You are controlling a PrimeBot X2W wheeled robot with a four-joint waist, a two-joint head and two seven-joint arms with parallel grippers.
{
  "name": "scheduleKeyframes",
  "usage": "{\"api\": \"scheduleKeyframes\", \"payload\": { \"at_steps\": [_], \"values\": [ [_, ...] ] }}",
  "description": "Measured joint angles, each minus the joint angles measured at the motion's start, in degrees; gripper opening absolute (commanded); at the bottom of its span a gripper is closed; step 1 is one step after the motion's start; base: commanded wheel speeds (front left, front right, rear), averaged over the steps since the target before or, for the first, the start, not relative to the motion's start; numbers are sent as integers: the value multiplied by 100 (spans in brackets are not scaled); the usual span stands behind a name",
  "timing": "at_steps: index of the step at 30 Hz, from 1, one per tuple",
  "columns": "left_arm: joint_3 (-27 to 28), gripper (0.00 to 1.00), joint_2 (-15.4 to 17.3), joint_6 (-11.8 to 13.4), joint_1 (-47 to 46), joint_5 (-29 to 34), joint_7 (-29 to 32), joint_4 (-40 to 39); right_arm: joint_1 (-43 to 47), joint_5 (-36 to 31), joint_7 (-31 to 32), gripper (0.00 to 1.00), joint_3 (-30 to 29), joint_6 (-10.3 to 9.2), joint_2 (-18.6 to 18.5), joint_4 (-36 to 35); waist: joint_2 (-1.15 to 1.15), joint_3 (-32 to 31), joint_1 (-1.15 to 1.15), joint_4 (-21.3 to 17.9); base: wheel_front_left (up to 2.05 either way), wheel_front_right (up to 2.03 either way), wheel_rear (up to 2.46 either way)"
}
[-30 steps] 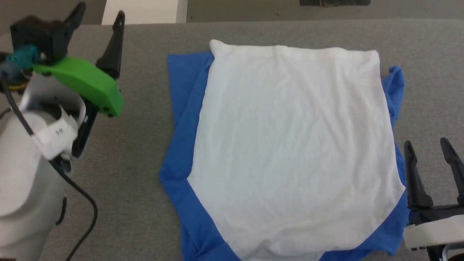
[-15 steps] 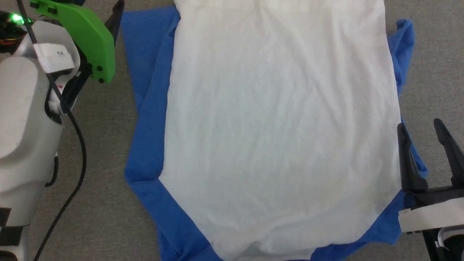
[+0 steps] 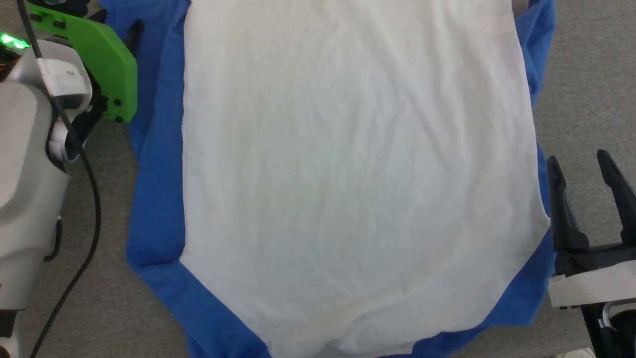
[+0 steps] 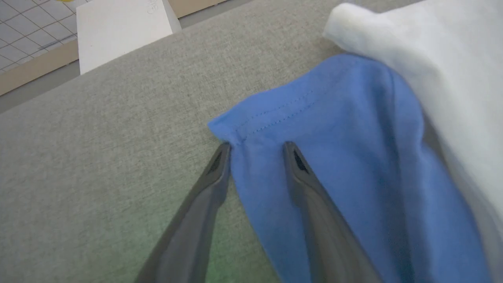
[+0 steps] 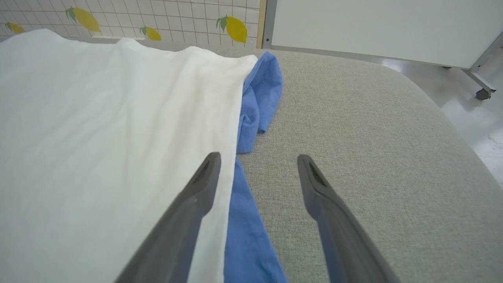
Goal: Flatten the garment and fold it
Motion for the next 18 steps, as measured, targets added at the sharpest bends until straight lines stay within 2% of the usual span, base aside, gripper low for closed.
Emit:
{"api": "scheduleKeyframes", "payload": {
  "at_steps": [9, 18],
  "values": [
    [246, 0, -90, 182, 74, -145, -510, 42, -25, -8, -5, 100, -140, 0, 5, 56, 0, -77, 0, -1, 0, 0, 0],
    [744, 0, 26, 278, 545, -543, -990, -414, 50, -77, 120, 100, -199, 0, 80, 29, 0, -782, 0, 218, 0, 0, 0]
  ]
}}
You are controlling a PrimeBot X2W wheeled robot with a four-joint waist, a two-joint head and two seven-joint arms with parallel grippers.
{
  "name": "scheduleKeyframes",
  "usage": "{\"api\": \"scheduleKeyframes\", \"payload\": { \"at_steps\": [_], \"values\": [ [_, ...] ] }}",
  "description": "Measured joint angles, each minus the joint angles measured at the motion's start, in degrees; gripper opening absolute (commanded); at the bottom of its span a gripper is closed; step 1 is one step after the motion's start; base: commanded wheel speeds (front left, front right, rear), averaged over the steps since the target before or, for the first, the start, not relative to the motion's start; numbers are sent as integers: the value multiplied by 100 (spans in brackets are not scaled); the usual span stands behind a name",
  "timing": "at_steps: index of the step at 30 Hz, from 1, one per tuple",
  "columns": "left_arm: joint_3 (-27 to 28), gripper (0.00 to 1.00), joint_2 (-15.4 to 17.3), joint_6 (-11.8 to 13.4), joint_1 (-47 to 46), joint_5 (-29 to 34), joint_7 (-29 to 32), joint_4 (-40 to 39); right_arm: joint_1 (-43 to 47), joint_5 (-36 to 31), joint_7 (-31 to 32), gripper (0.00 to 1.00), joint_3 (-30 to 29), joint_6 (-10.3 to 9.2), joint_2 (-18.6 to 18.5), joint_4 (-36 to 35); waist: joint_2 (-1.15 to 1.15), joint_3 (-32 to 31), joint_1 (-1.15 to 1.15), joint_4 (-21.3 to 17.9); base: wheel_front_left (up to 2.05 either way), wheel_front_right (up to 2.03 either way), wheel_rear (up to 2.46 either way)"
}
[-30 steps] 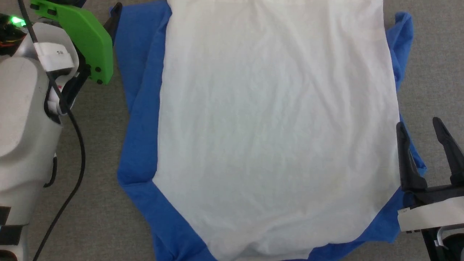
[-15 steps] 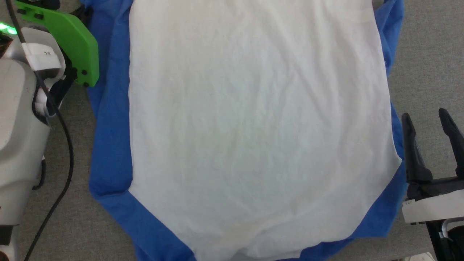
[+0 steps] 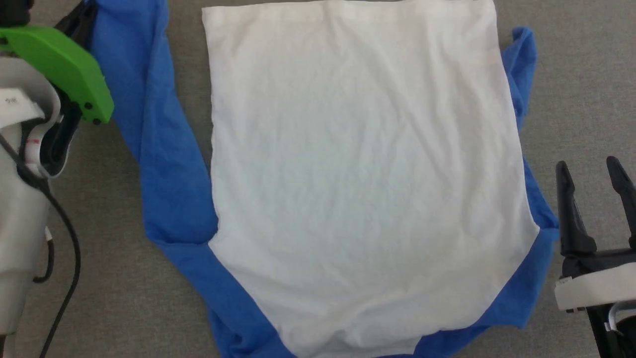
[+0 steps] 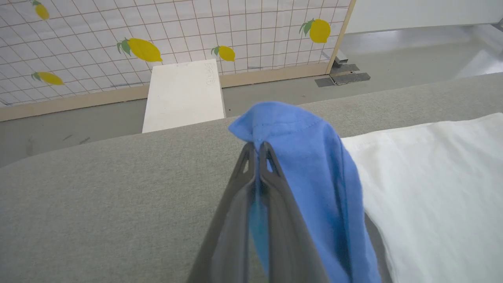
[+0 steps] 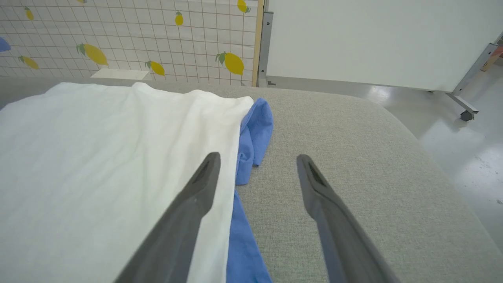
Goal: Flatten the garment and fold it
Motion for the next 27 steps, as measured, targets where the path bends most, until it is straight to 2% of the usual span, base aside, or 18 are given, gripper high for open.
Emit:
{"api": "scheduleKeyframes", "payload": {
  "at_steps": [5, 14, 21, 27],
  "values": [
    [399, 0, 401, 142, 814, -278, -129, -409, 301, -49, 156, 100, -133, -1, 77, -88, 0, -516, 0, 143, 0, 0, 0],
    [1462, 0, 825, 489, 2616, -981, -483, -1117, 778, -108, 350, 100, -293, -1, 248, -282, 0, -1362, 0, 408, 0, 0, 0],
    [2351, 0, 1002, 798, 4078, -1372, -673, -1584, 969, -147, 399, 100, -335, -1, 331, -367, 0, -1850, -1, 610, 0, 0, 0],
    [2720, 0, 980, 882, 4942, -1550, -726, -2041, 1066, -147, 442, 100, -310, -1, 346, -375, 0, -2124, -1, 775, 0, 0, 0]
  ]
}}
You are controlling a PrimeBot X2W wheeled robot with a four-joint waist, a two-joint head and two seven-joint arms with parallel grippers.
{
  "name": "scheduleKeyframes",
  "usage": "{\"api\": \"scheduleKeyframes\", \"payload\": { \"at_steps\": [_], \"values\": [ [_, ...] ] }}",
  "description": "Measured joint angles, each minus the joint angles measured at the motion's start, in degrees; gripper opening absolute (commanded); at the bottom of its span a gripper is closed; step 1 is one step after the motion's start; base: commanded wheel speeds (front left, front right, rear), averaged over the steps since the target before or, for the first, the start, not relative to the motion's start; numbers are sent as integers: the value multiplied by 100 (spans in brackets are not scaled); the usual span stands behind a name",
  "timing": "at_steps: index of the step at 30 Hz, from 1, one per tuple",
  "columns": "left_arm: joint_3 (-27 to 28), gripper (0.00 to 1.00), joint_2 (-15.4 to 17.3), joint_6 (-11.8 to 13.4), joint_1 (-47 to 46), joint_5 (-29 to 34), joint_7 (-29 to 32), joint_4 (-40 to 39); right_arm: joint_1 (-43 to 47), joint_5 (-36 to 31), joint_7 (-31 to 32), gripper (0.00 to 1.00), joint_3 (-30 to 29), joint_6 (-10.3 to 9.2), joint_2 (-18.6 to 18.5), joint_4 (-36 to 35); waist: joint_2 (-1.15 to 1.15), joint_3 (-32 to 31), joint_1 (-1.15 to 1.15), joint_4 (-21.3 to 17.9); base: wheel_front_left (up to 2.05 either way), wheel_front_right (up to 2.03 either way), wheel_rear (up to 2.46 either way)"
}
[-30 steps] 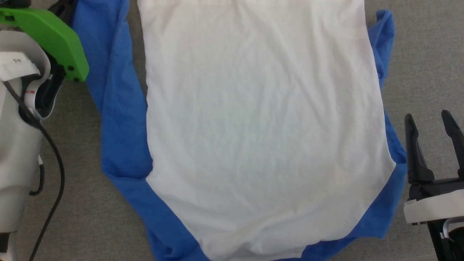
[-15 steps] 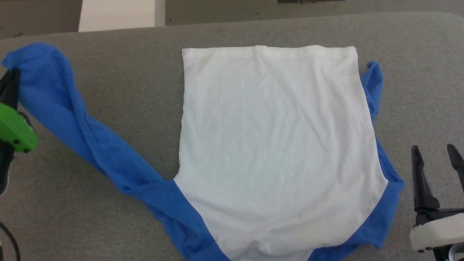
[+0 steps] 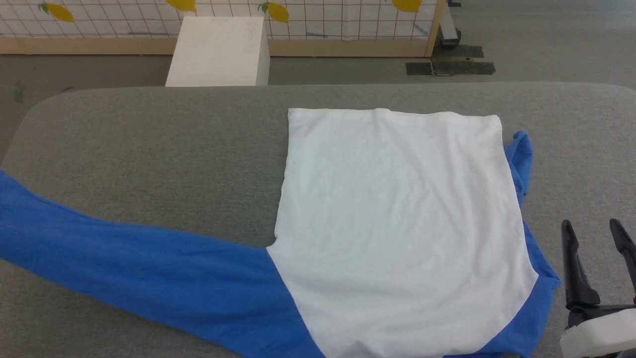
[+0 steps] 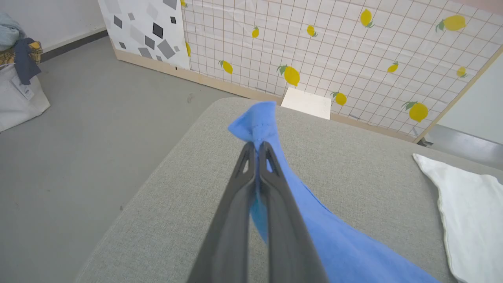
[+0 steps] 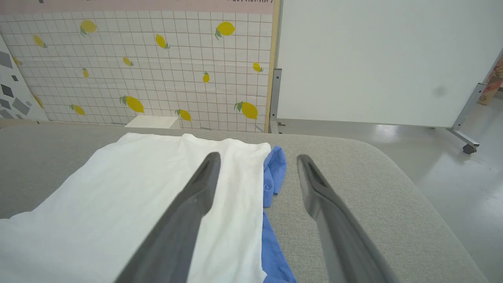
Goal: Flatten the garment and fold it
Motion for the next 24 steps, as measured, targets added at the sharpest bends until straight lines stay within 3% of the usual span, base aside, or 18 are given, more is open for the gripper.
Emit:
{"api": "scheduleKeyframes", "payload": {
  "at_steps": [7, 12, 17, 24],
  "values": [
    [4, 0, -159, 9, 191, -233, 10, -768, 69, 5, 73, 100, -53, 0, 5, -40, 0, -197, 0, 153, 0, 0, 0],
    [-653, 0, -438, -49, -381, -421, 255, -1514, 66, 0, 99, 100, -247, 0, 7, -160, 0, -197, 0, 211, 0, 0, 0],
    [-1969, 0, -1080, -149, -1427, -474, 709, -2139, 18, -16, 124, 100, -568, 0, 10, -316, 0, -99, 0, 196, 0, 0, 0],
    [-3844, 0, -2448, -211, -2620, -210, 1192, -2117, -237, -48, 122, 100, -915, 0, 11, -413, 0, 30, 0, 0, 0, 0, 0]
  ]
}}
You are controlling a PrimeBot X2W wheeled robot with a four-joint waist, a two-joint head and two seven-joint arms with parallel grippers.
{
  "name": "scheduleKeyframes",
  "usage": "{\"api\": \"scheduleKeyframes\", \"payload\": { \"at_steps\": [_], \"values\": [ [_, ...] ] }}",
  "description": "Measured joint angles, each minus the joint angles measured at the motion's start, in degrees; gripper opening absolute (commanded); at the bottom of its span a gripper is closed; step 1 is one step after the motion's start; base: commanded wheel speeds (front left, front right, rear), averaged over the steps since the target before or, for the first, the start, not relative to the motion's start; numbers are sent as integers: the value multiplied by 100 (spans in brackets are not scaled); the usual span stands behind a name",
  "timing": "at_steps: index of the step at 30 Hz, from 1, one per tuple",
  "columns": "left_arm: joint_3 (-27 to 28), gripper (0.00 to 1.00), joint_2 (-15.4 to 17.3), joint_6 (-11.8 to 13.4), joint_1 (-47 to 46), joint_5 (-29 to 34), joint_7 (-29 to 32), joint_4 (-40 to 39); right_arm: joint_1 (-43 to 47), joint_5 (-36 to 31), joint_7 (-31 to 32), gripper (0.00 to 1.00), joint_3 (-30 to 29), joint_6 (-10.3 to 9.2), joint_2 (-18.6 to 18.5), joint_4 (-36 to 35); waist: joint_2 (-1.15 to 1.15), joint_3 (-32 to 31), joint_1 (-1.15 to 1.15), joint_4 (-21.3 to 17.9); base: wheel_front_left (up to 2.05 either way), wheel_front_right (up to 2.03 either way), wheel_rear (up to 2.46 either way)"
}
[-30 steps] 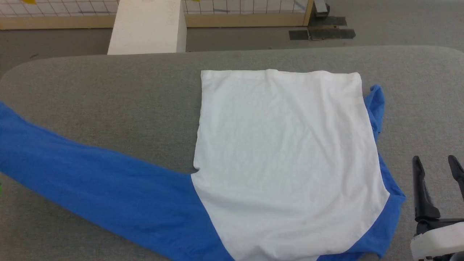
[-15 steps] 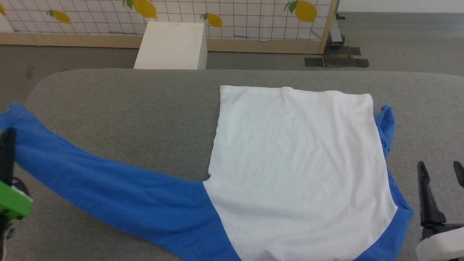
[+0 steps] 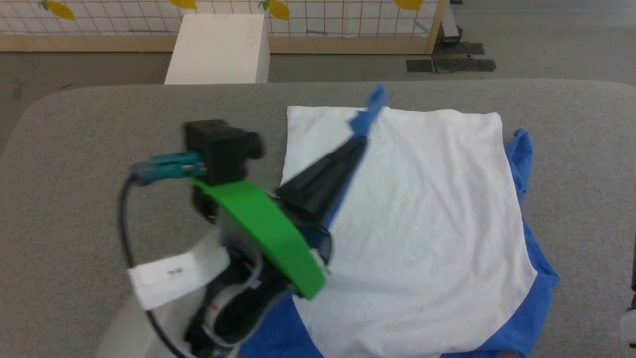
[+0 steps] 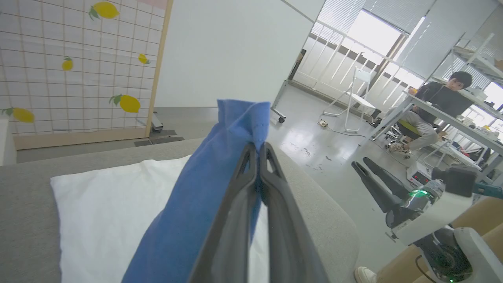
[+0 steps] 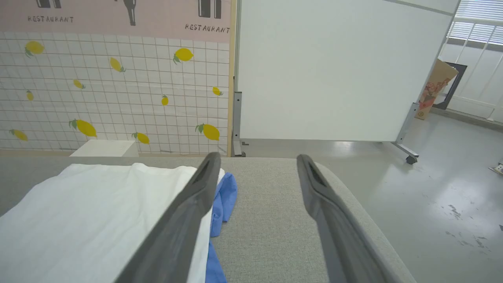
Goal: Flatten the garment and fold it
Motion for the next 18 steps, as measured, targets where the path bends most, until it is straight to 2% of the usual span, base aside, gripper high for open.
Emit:
{"api": "scheduleKeyframes", "payload": {
  "at_steps": [5, 8, 14, 18],
  "values": [
    [-906, 0, -918, -175, -275, 78, -41, 548, -75, 19, 0, 100, -229, 0, 0, -47, 0, 102, 0, -233, 0, 0, 0],
    [-1412, 0, -1369, -333, -274, 105, -358, 1361, -75, 108, -1, 100, -285, 0, 1, -37, 0, 205, 0, -452, 0, 0, 0],
    [-2121, 0, -1511, -593, -345, 301, -746, 3389, -92, 221, -29, 100, -219, 0, -1, 26, 0, 441, 0, -734, 0, 0, 0],
    [-2472, 0, -1533, -639, -489, 377, -1168, 4545, -217, 257, -75, 100, -48, 0, 0, 122, 0, 627, 0, -925, 0, 0, 0]
  ]
}}
